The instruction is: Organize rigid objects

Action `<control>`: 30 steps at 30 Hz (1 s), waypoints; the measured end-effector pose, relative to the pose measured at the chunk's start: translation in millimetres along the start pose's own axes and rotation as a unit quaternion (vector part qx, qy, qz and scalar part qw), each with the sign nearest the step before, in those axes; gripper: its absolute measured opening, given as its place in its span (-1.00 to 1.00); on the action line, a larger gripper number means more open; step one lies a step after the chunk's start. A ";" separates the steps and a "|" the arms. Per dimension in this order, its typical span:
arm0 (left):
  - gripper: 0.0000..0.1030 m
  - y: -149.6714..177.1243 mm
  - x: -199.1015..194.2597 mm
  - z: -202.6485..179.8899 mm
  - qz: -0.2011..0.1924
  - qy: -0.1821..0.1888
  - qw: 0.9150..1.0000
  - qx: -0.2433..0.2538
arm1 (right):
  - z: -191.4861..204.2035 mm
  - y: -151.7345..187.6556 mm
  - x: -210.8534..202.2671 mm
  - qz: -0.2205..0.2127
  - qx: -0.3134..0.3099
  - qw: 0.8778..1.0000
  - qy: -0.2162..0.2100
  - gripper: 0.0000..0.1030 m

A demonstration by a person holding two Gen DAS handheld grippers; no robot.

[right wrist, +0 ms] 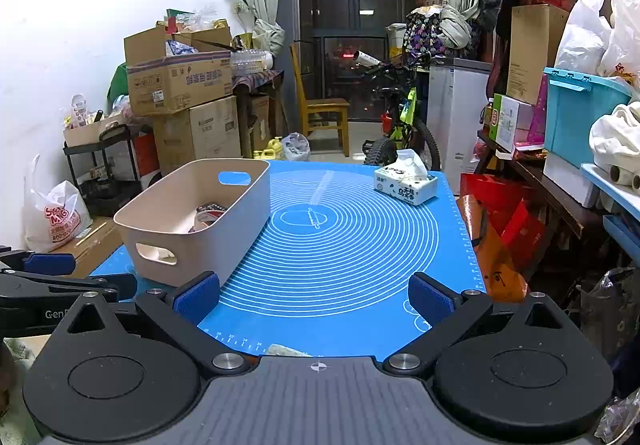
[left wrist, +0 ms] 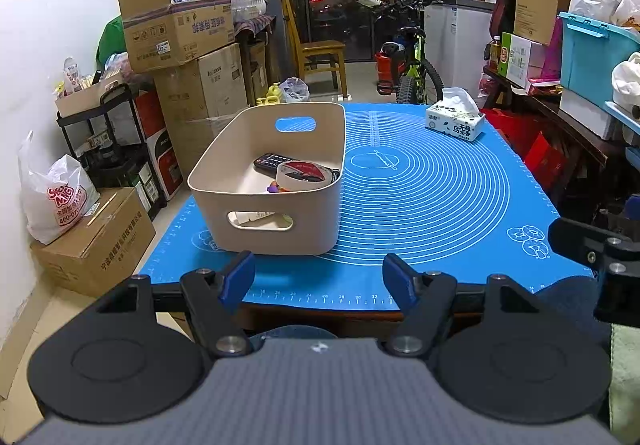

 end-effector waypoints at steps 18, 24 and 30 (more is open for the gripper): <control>0.38 0.9 0.9 4.8 0.001 0.001 1.000 -0.005 | -0.1 0.0 0.1 -0.001 -0.001 1.000 0.001 0.94; 0.38 0.3 1.0 5.2 0.001 0.001 1.000 -0.005 | 0.0 0.0 0.2 -0.001 -0.001 1.000 0.001 0.94; 0.38 0.2 1.1 5.3 0.001 0.001 1.000 -0.005 | -0.1 0.0 0.2 -0.001 -0.001 1.000 0.001 0.94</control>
Point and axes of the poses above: each gripper's, at about its wrist camera, not at the fingertips, and x roughly the way its jaws point, z to its left, y to its underside, the point moved 3 cm from there along x, roughly the way its jaws point, and after that the axes turned 11 degrees about z, right-handed, at the moved point
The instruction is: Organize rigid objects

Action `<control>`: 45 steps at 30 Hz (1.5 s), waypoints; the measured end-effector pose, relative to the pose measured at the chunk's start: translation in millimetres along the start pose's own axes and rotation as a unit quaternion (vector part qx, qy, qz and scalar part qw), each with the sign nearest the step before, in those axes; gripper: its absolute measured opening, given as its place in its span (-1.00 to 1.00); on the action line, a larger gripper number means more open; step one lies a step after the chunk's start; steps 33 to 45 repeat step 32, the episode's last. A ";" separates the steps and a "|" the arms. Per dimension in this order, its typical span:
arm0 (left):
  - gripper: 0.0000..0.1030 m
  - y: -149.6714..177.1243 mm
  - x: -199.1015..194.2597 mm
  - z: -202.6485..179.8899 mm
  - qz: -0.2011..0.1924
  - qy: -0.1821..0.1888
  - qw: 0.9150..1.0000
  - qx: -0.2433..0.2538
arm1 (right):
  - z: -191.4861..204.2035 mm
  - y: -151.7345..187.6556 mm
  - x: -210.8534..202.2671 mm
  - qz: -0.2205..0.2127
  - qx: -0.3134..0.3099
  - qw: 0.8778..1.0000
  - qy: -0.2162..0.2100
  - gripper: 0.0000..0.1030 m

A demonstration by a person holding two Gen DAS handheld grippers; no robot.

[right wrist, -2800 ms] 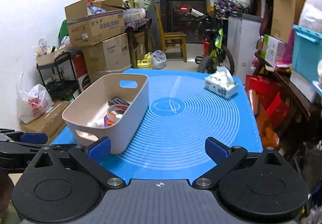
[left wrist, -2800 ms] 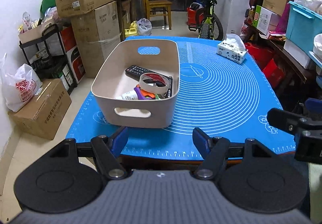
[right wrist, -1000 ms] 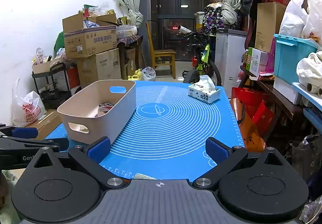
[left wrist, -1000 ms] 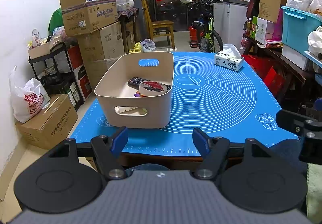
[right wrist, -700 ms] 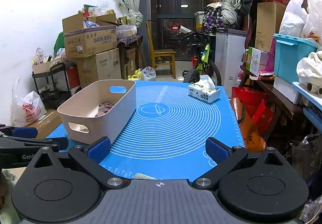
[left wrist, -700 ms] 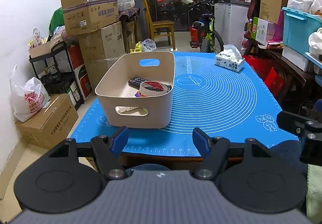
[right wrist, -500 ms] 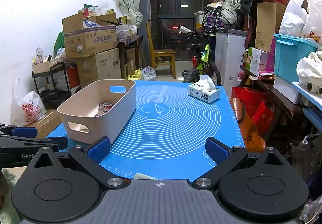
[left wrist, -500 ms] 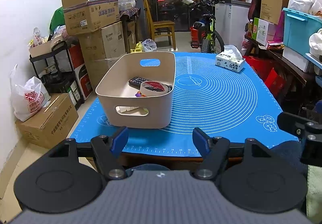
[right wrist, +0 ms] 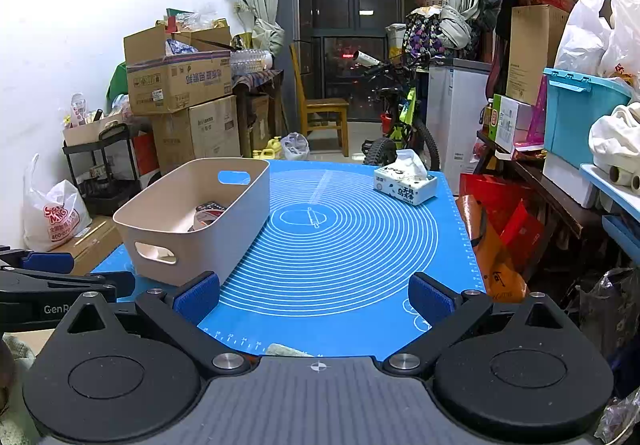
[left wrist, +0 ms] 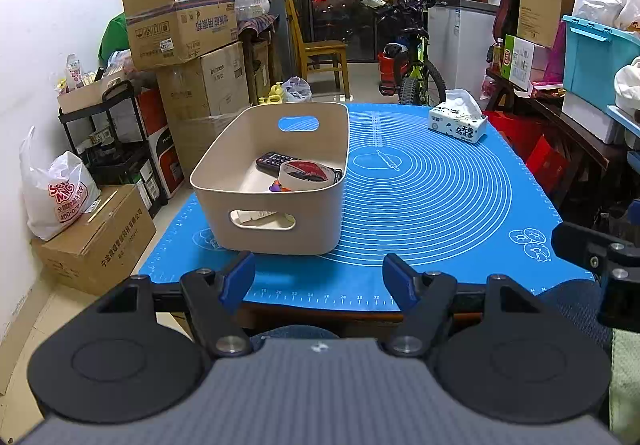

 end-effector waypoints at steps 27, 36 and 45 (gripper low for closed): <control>0.38 -1.8 -1.2 2.0 -0.002 -0.003 1.000 0.000 | -1.0 0.3 0.2 0.000 0.000 1.000 0.000 0.94; 0.38 -3.1 -1.7 4.2 -0.006 0.001 1.000 0.004 | -1.5 0.4 0.3 0.000 0.000 1.000 0.000 0.94; 0.38 -3.1 -1.7 4.2 -0.006 0.001 1.000 0.004 | -1.5 0.4 0.3 0.000 0.000 1.000 0.000 0.94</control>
Point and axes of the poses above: each gripper's, at about its wrist camera, not at the fingertips, and x roughly the way its jaws point, z to its left, y to its underside, the point moved 3 cm from there along x, roughly the way its jaws point, and after that the axes turned 11 degrees about z, right-handed, at the moved point
